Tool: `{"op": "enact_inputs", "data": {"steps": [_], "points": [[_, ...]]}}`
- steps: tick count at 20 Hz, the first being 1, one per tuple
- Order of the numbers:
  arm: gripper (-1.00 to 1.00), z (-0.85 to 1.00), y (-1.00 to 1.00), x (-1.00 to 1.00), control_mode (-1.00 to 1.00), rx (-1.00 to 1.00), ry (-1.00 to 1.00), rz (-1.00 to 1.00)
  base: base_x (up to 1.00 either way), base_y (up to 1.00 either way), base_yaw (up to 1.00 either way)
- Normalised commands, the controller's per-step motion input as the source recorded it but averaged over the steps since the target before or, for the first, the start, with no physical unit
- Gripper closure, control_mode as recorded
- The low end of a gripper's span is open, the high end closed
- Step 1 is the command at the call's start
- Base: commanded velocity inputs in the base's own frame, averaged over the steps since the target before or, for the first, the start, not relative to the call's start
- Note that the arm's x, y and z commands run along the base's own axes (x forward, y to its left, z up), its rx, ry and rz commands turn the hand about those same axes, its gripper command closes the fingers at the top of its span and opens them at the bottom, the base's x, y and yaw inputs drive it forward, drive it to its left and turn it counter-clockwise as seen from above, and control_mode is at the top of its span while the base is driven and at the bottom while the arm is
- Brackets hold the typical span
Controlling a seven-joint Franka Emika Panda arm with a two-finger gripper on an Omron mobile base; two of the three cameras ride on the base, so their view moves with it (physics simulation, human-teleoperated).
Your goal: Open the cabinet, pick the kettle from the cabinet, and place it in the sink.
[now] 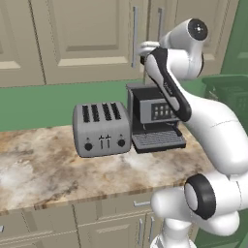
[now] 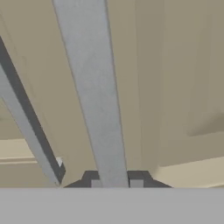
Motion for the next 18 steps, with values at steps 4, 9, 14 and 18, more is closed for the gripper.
{"op": "enact_inputs", "data": {"steps": [4,9,14,18], "points": [[1.00,0.00,-0.02,-0.52,-1.00,0.06,0.00,0.06,0.00,0.00,0.00],[1.00,0.00,-0.13,-0.59,-1.00,0.02,-0.01,0.06,0.00,0.00,0.00],[1.00,0.00,-0.23,-0.59,-1.00,0.00,-0.01,0.05,0.00,0.00,0.00],[1.00,0.02,-0.10,-0.46,-1.00,-0.04,-0.03,0.04,0.00,0.00,0.00]]}}
